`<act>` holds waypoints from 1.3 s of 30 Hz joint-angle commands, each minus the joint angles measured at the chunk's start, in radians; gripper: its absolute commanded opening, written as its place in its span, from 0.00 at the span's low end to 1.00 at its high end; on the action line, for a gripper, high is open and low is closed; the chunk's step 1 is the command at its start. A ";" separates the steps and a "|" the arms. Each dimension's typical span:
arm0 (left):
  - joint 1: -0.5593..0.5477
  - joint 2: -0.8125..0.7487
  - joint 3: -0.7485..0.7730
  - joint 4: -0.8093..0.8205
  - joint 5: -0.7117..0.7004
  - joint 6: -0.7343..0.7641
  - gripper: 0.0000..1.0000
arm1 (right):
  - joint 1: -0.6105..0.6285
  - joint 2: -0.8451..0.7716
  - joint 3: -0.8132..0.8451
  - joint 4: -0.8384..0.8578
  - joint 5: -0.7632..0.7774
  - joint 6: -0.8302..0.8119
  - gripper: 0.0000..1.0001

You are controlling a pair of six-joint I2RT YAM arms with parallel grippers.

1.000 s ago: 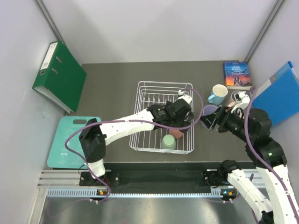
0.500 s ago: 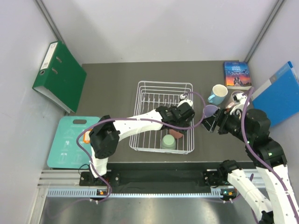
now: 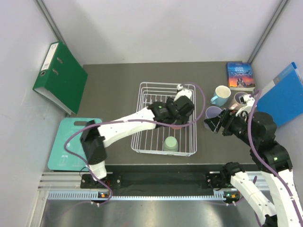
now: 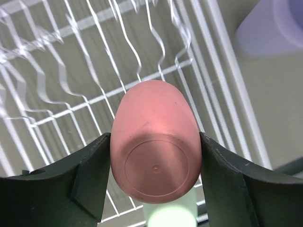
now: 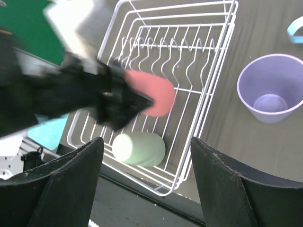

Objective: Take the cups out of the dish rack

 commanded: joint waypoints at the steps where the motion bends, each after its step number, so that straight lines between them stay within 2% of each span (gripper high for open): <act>1: 0.004 -0.259 0.067 0.015 -0.077 -0.015 0.00 | 0.007 -0.020 0.026 0.077 0.034 0.048 0.74; 3: 0.021 -0.368 0.039 0.076 -0.042 -0.035 0.00 | 0.005 -0.017 0.001 0.106 0.027 0.082 0.74; 5: 0.053 -0.445 -0.045 0.134 0.056 -0.088 0.00 | 0.007 -0.018 -0.013 0.124 0.033 0.131 0.74; 6: 0.072 -0.524 -0.085 0.215 0.112 -0.104 0.00 | 0.007 -0.020 -0.028 0.144 0.037 0.157 0.74; 8: 0.143 -0.634 -0.234 0.326 0.318 -0.183 0.00 | 0.007 -0.034 -0.039 0.176 0.043 0.221 0.72; 9: 0.174 -0.666 -0.290 0.463 0.399 -0.214 0.00 | 0.007 -0.044 -0.058 0.231 0.035 0.243 0.70; 11: 0.274 -0.724 -0.459 0.594 0.648 -0.352 0.00 | 0.007 -0.060 -0.075 0.290 -0.032 0.290 0.67; 12: 0.306 -0.771 -0.522 0.798 0.732 -0.410 0.00 | 0.007 -0.057 -0.086 0.354 -0.080 0.298 0.67; 13: 0.334 -0.793 -0.635 0.885 0.787 -0.526 0.00 | 0.007 -0.042 -0.088 0.376 -0.126 0.304 0.68; 14: 0.368 -0.810 -0.680 0.973 0.859 -0.577 0.00 | 0.007 -0.034 -0.088 0.394 -0.197 0.320 0.69; 16: 0.391 -0.827 -0.751 1.120 0.906 -0.678 0.00 | 0.007 -0.041 -0.108 0.466 -0.242 0.350 0.70; 21: 0.394 -0.795 -0.770 1.222 1.001 -0.746 0.00 | 0.007 -0.069 -0.141 0.649 -0.328 0.461 0.72; 29: 0.382 -0.789 -0.814 1.273 1.001 -0.786 0.00 | 0.010 -0.011 -0.175 0.770 -0.408 0.556 0.71; 39: 0.305 -0.744 -0.831 1.257 0.961 -0.748 0.00 | 0.096 0.078 -0.180 0.888 -0.379 0.582 0.69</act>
